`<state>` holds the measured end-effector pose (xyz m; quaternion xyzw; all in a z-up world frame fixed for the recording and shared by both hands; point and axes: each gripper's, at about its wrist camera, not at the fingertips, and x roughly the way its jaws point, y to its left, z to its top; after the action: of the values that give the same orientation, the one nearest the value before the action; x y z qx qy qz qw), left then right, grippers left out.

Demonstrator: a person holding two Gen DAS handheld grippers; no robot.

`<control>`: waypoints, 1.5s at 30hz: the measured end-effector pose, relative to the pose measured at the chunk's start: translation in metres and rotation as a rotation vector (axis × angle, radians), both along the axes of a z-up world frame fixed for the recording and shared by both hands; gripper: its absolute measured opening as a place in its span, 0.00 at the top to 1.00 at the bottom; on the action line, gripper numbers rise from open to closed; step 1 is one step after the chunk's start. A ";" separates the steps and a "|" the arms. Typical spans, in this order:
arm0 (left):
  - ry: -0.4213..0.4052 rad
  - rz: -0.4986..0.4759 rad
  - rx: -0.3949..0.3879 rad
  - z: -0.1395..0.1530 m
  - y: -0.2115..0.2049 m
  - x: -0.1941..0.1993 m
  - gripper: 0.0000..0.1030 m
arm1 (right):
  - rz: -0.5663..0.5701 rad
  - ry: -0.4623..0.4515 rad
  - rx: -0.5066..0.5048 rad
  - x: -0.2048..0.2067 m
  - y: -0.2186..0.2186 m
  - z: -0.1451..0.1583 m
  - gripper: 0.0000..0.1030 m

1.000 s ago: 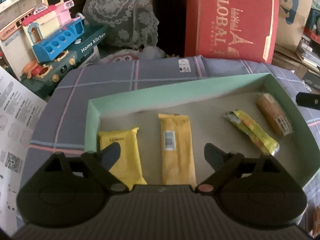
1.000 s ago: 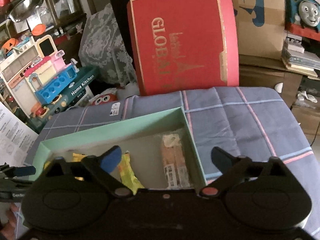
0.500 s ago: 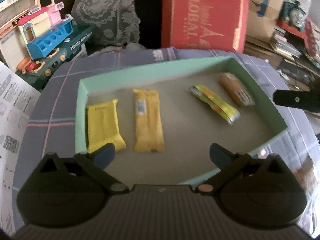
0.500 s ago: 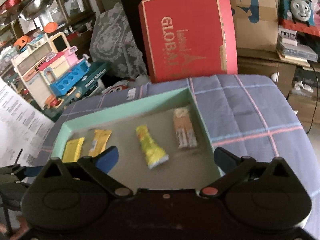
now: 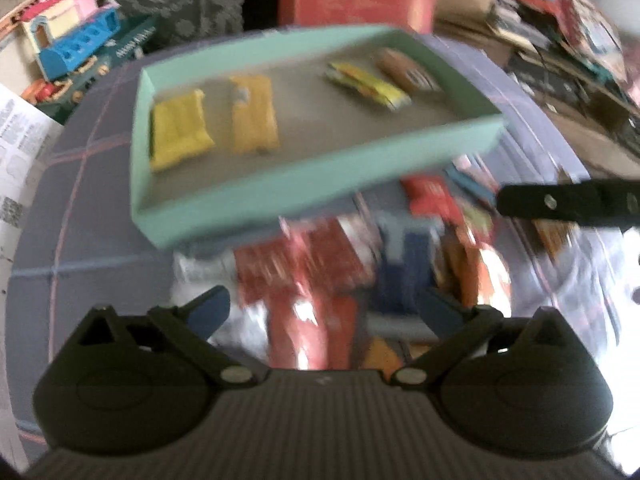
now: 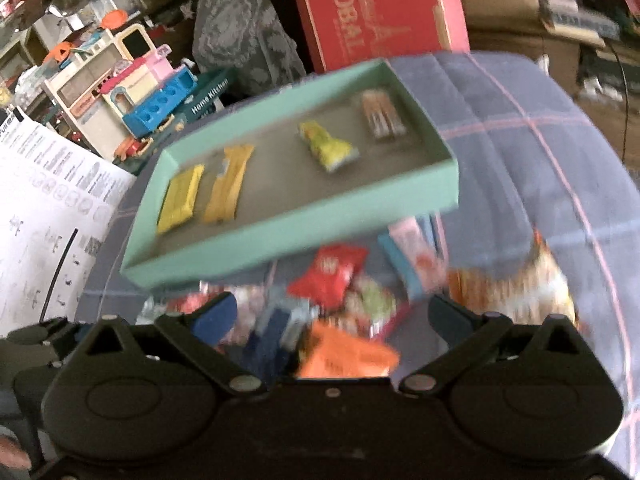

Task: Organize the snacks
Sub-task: 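Grasp the red candy bag with the left tool while the right tool grasps the orange pack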

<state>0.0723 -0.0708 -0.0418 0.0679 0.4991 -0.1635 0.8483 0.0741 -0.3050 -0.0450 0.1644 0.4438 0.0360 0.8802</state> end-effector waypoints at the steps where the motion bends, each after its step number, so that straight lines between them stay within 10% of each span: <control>1: 0.009 -0.020 0.005 -0.003 -0.002 -0.008 0.00 | -0.007 0.011 0.012 -0.005 -0.001 -0.004 0.00; 12: 0.161 -0.157 -0.029 -0.032 -0.014 -0.048 0.05 | -0.078 0.094 0.119 -0.043 -0.012 -0.035 0.00; 20: 0.152 -0.185 -0.058 -0.037 -0.016 -0.051 0.39 | -0.102 0.116 0.136 -0.045 -0.009 -0.047 0.00; 32: 0.163 -0.138 -0.045 -0.047 -0.010 -0.040 0.29 | -0.110 0.135 0.136 -0.027 0.013 -0.056 0.12; 36: 0.125 -0.177 -0.018 -0.046 -0.018 -0.046 0.42 | -0.090 0.107 0.055 -0.031 0.019 -0.054 0.40; 38: 0.106 -0.170 -0.035 -0.041 -0.015 -0.048 0.64 | -0.104 0.109 0.067 -0.033 0.013 -0.053 0.45; 45: 0.125 -0.120 -0.067 -0.036 -0.001 -0.041 0.67 | -0.138 0.106 0.071 -0.045 -0.005 -0.050 0.65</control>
<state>0.0310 -0.0716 -0.0779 0.0590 0.5404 -0.2345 0.8059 0.0289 -0.3102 -0.0948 0.2277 0.4756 -0.0179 0.8495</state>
